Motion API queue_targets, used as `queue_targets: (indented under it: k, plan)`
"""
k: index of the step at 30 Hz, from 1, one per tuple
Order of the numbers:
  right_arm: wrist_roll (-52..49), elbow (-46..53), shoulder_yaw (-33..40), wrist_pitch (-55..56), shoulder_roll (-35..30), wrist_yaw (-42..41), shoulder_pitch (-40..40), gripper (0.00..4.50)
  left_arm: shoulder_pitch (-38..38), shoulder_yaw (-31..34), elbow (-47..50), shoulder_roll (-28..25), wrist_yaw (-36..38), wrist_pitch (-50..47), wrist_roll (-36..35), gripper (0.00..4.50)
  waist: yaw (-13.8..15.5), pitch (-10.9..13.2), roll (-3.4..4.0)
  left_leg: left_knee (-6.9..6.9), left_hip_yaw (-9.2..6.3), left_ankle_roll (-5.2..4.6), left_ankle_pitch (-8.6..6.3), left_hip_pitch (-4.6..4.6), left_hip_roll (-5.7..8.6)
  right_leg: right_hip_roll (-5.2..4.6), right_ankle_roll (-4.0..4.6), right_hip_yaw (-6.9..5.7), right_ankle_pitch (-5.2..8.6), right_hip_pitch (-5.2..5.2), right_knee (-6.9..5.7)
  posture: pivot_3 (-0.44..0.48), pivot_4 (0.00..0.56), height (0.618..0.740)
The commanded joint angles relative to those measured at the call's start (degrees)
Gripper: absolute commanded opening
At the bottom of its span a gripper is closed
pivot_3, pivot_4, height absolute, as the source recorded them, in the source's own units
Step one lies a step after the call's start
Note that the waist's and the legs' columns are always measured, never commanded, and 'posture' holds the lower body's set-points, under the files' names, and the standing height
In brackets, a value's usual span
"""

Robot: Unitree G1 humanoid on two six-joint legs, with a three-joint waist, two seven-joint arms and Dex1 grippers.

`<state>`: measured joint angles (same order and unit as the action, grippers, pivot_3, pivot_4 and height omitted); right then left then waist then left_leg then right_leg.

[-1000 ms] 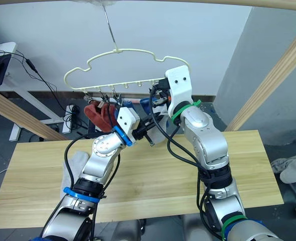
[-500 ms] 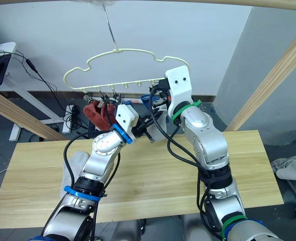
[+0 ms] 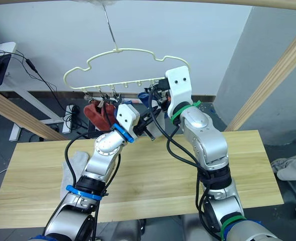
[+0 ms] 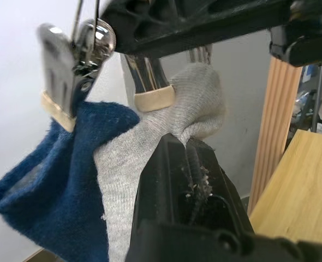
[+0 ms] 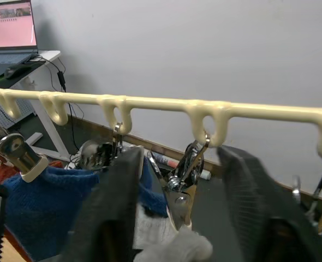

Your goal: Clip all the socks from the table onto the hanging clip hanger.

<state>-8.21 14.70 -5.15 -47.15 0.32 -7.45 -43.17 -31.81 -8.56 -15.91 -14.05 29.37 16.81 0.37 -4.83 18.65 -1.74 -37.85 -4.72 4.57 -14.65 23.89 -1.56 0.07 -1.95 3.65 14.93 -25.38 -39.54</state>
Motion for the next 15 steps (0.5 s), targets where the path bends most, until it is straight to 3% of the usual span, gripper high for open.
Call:
queue_targets:
  k: [1,2,9,15]
  plan:
    - [-1.2,3.4,1.1,-0.2,0.4,0.2,0.0,3.71,-0.4,-0.2,1.6,0.4,-0.2,1.4,0.3,0.00,0.0,0.0,0.00,0.00,0.01,0.00,0.00,0.00,0.00,0.00,0.00,0.00,0.00,0.00,0.00,-0.074,0.306,0.735]
    - [-1.3,3.6,1.3,-0.3,0.4,0.2,-0.1,4.07,-0.3,-0.2,1.7,0.4,-0.2,1.4,0.3,0.00,0.0,0.0,0.00,0.00,0.01,0.00,0.00,0.00,0.00,0.00,0.00,0.00,0.00,0.00,0.00,-0.074,0.306,0.735]
    - [-3.1,8.1,2.5,-3.2,-0.9,-1.2,1.3,4.07,0.2,-0.7,1.9,0.5,1.3,-0.1,-0.5,0.00,0.0,0.0,0.00,0.00,0.00,0.00,0.00,0.00,0.00,0.00,0.00,0.00,0.00,0.00,0.00,-0.074,0.306,0.735]
    - [-5.9,13.1,2.5,-6.7,-3.9,-3.5,4.0,4.10,1.1,-0.5,3.2,0.7,3.8,-3.6,-2.5,1.53,0.0,0.0,0.00,-0.01,0.00,0.00,0.00,0.00,0.01,0.00,0.00,0.00,0.00,0.01,-0.01,-0.079,0.313,0.735]
